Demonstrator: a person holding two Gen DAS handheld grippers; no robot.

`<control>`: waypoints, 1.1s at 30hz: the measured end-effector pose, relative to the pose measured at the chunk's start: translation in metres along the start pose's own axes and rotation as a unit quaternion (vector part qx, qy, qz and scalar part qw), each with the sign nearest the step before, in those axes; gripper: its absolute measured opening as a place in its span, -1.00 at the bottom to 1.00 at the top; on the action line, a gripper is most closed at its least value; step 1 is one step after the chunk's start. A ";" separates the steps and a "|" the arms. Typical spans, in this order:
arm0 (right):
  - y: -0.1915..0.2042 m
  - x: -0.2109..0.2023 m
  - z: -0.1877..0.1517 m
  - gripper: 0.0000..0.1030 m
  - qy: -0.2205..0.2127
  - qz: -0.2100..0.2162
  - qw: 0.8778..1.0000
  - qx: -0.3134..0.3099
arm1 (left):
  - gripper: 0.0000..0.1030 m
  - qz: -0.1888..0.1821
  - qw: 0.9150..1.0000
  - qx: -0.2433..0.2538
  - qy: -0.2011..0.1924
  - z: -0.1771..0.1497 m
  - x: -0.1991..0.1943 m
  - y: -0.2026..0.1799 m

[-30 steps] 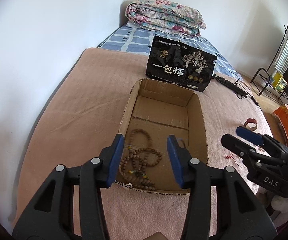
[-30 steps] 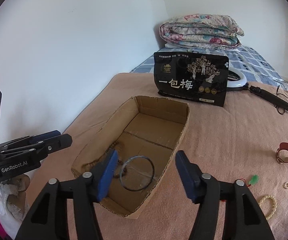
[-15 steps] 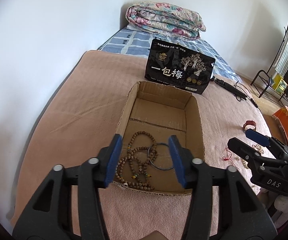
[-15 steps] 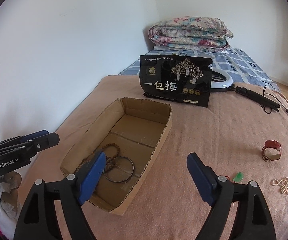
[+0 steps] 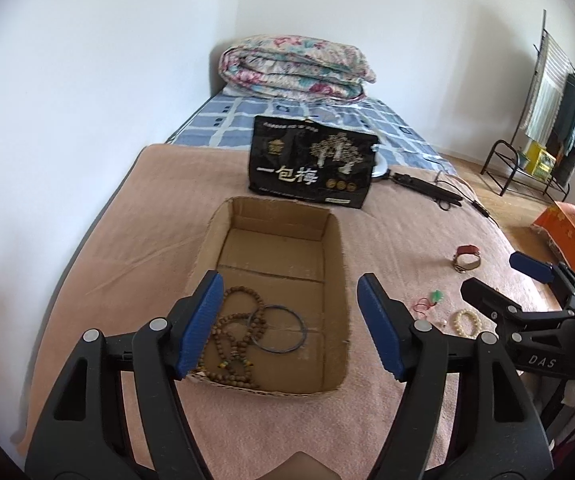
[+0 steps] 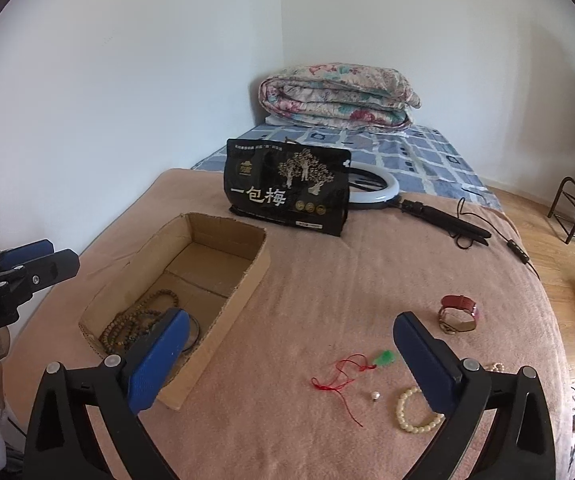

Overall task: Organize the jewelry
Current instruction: 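Open both tools to drop mala and bangle into the box, then move left tool to red string jade pendant while right tool approaches cream bead bracelet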

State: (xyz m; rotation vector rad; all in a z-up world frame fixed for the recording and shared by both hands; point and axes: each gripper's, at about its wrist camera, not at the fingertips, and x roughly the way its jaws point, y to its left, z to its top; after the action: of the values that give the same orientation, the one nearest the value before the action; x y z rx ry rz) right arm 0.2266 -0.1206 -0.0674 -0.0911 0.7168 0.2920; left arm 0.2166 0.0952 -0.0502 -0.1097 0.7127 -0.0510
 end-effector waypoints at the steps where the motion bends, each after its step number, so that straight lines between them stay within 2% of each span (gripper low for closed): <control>1: -0.006 -0.004 -0.001 0.99 -0.001 -0.003 1.000 0.004 | 0.39 -0.004 1.000 0.008 -0.003 0.000 -0.002 -0.008; 9: -0.048 -0.026 -0.011 0.99 -0.006 -0.039 0.999 0.031 | 0.48 -0.030 0.999 0.042 -0.018 -0.002 -0.010 -0.053; 15: -0.078 -0.047 -0.016 0.99 -0.025 -0.083 0.996 0.034 | 0.49 -0.046 0.998 0.041 -0.029 0.000 -0.011 -0.076; 20: -0.104 -0.061 -0.019 0.99 -0.037 -0.101 0.994 0.033 | 0.49 -0.060 0.997 0.037 -0.032 0.001 -0.001 -0.090; 27: -0.156 -0.071 -0.036 0.99 -0.045 -0.121 0.990 0.051 | 0.49 -0.074 0.997 0.025 0.018 -0.003 0.029 -0.103; 33: -0.206 -0.060 -0.056 0.99 -0.004 -0.137 0.987 0.088 | 0.49 -0.085 0.994 -0.004 0.069 -0.011 0.063 -0.111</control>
State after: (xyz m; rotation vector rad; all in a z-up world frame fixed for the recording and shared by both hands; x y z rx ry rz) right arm 0.2085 -0.3414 -0.0733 -0.0202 0.7091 -0.0348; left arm 0.2561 -0.0216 -0.0866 -0.1763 0.8399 -0.2193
